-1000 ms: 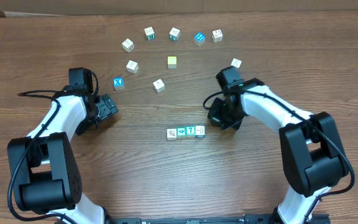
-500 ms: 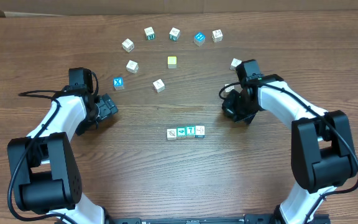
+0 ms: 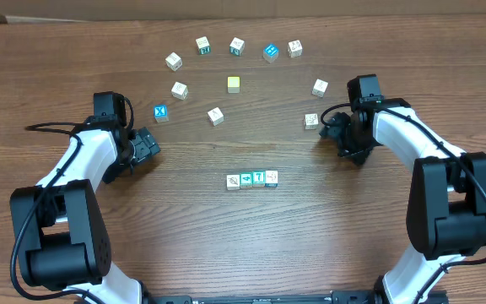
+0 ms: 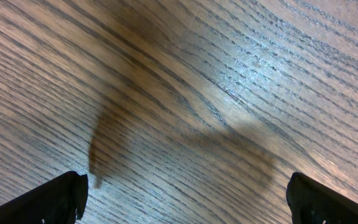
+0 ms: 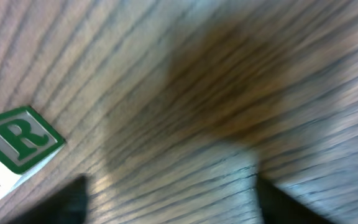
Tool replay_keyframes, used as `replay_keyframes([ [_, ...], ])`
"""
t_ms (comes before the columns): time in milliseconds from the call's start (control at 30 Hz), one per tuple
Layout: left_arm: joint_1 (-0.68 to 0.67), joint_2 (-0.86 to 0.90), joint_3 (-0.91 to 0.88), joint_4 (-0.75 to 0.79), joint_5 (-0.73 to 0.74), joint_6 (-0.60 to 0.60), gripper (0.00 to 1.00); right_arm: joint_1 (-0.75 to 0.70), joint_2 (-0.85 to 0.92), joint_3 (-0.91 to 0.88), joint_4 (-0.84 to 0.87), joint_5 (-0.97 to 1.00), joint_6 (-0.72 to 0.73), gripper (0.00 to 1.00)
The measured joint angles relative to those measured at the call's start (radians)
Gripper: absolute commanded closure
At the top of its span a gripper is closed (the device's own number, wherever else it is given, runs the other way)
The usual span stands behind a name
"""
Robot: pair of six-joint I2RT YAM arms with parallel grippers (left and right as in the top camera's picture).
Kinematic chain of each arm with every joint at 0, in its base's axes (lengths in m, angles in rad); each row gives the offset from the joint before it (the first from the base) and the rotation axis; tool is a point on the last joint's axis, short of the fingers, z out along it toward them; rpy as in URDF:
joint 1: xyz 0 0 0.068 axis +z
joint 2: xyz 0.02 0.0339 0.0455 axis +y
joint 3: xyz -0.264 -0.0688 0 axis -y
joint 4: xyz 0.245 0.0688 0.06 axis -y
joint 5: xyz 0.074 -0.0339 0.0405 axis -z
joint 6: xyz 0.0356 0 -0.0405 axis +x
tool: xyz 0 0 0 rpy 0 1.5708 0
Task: Form a horizontal line
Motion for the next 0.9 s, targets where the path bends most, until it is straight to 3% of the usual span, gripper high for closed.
replay_keyframes([
  [900,0.0,0.0,0.0,0.0,0.0,0.0,0.01,0.001,-0.001,0.0,-0.003,0.071,-0.005,0.0],
])
